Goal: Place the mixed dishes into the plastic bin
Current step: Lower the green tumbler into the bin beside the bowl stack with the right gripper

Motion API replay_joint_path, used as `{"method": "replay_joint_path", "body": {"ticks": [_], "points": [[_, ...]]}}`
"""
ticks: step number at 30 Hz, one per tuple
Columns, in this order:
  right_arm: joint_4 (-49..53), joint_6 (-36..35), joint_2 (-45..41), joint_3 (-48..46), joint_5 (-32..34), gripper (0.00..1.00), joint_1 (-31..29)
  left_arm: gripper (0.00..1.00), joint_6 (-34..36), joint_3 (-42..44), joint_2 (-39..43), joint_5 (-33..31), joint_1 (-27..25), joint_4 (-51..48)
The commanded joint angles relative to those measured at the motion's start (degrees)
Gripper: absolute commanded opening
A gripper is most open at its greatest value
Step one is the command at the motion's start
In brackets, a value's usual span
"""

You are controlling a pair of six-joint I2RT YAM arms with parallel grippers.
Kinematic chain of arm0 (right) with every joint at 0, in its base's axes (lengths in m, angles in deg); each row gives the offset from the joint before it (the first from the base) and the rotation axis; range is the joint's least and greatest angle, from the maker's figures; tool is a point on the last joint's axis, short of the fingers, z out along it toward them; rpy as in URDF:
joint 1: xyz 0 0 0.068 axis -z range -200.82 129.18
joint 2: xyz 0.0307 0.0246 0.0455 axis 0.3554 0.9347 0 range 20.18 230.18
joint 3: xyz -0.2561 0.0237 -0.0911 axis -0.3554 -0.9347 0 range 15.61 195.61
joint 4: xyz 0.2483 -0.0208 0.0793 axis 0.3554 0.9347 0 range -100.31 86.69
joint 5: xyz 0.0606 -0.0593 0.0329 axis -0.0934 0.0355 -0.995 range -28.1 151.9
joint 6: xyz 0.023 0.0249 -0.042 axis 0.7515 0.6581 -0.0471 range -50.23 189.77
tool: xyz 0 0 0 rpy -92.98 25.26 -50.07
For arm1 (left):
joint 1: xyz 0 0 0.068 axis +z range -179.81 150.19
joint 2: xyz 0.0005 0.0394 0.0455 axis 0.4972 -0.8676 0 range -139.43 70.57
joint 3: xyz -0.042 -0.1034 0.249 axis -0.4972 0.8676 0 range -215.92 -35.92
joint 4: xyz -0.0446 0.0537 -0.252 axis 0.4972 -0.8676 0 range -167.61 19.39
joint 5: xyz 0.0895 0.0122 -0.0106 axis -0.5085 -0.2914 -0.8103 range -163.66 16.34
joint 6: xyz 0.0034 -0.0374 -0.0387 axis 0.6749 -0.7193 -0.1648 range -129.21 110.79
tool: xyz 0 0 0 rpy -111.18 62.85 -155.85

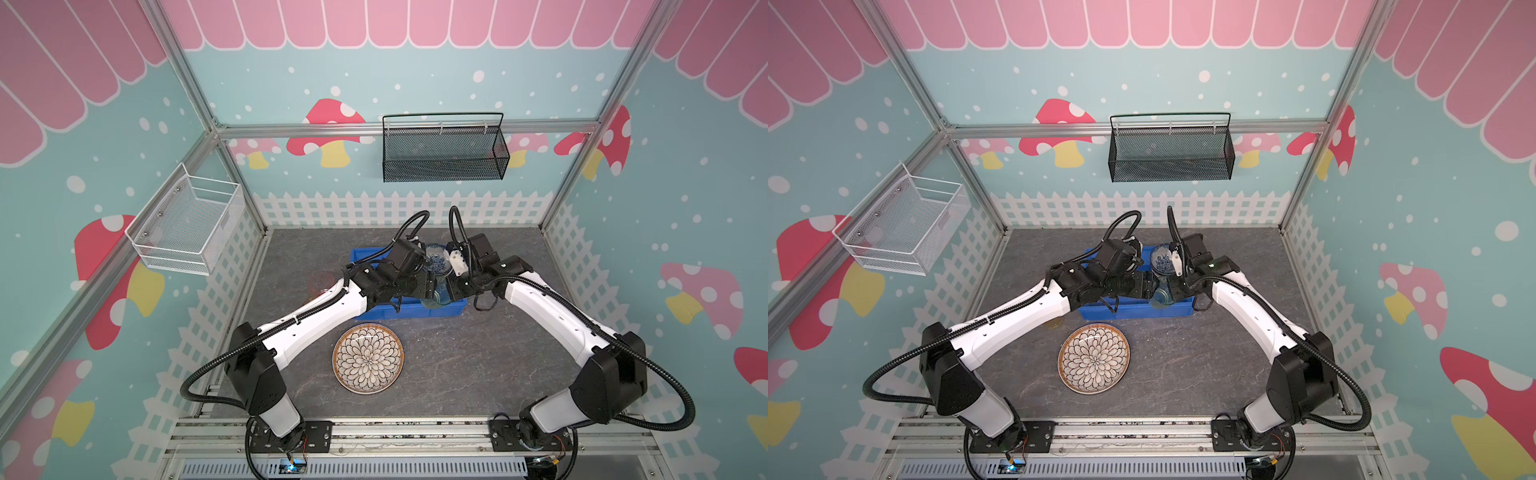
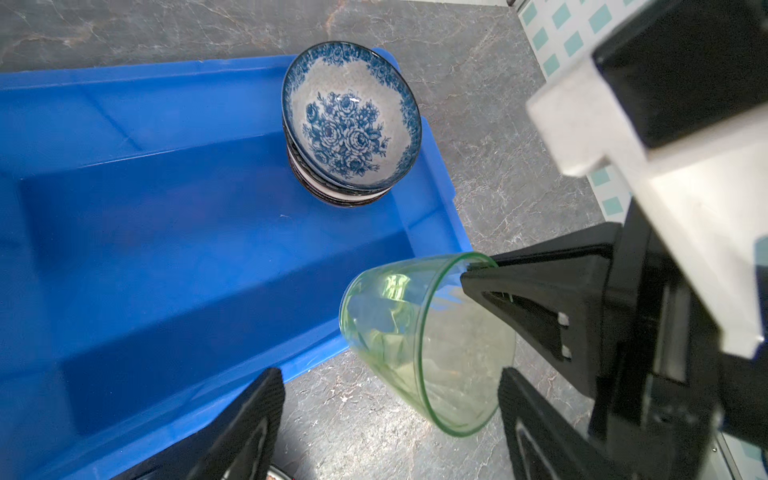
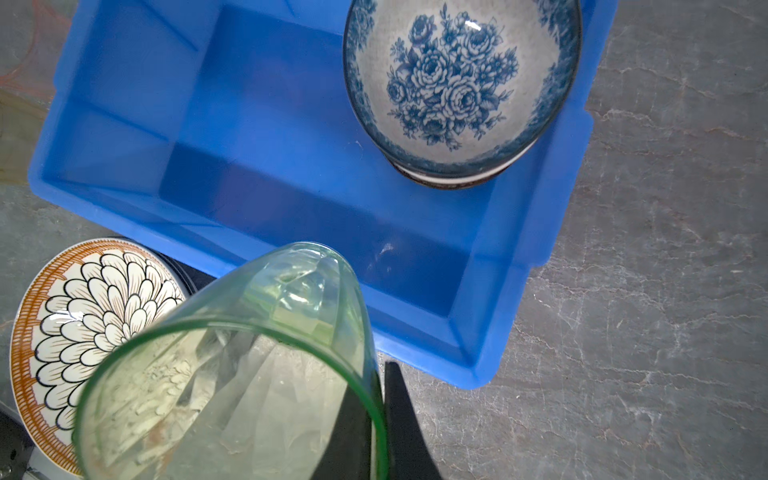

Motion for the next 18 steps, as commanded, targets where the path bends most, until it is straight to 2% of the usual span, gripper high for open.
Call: {"method": "replay_joint_path", "body": {"ticks": [1, 8, 18], "points": [[-0.1, -0.4, 1.7, 3.8, 1.5, 0.00, -0.5, 0.81, 1.5, -1.5, 1.3, -2.7, -0.4, -1.4], [1.8, -1.0, 6.1, 8.8, 4.4, 0.00, -0.4, 0.81, 2.1, 0.2, 4.0, -3.3, 1.0, -1.7], [4.1, -0.9, 9.2, 10.0, 9.7, 0.00, 0.2, 0.81, 1.4, 5.5, 8.9, -2.6, 4.6, -0.6]]}}
